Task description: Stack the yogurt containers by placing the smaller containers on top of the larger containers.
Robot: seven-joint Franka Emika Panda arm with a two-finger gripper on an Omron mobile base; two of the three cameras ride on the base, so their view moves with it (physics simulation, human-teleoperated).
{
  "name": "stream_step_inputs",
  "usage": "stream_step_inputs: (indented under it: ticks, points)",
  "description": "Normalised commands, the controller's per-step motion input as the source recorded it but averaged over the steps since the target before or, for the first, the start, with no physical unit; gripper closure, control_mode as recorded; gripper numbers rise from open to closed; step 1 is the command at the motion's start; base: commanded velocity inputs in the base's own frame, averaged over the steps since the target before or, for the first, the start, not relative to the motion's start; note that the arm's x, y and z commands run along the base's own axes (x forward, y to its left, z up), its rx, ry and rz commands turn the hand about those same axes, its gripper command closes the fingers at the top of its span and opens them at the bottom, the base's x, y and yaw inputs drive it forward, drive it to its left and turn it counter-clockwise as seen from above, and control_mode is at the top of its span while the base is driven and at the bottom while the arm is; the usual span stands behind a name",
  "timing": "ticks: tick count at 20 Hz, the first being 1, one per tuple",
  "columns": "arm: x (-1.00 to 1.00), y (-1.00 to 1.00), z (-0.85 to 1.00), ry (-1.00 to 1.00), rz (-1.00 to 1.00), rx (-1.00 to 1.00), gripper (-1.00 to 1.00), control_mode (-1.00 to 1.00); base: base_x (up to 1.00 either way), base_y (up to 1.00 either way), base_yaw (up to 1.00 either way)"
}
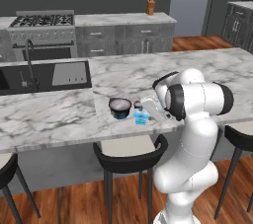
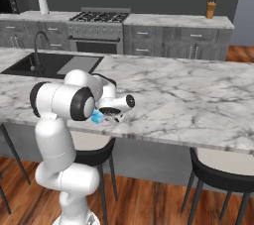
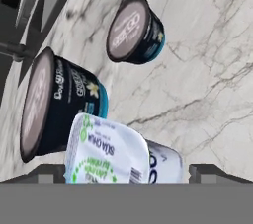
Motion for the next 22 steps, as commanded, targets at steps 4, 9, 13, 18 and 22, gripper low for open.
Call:
stream_step_inputs:
  ticks: [4,9,13,18,22]
  points:
    - [0.04,0.02,-0.08,0.00,0.00,0.00,-1.00,-1.00,0.00,0.00,0.00]
    - [0.10,0.09,-0.06,0.03,0.00,0.00,1.00,-1.00,0.00,0.00,0.00]
    - [0.05,0.13,-0.01,0.03,0.00,0.00,1.00,-1.00,0.00,0.00,0.00]
    - [0.00,0.05,0.00,0.01,0.00,0.00,1.00,-1.00,0.00,0.00,0.00]
    - [0.00,0.00,0.00,0.00,0.00,0.00,1.00,-1.00,0.00,0.00,0.00]
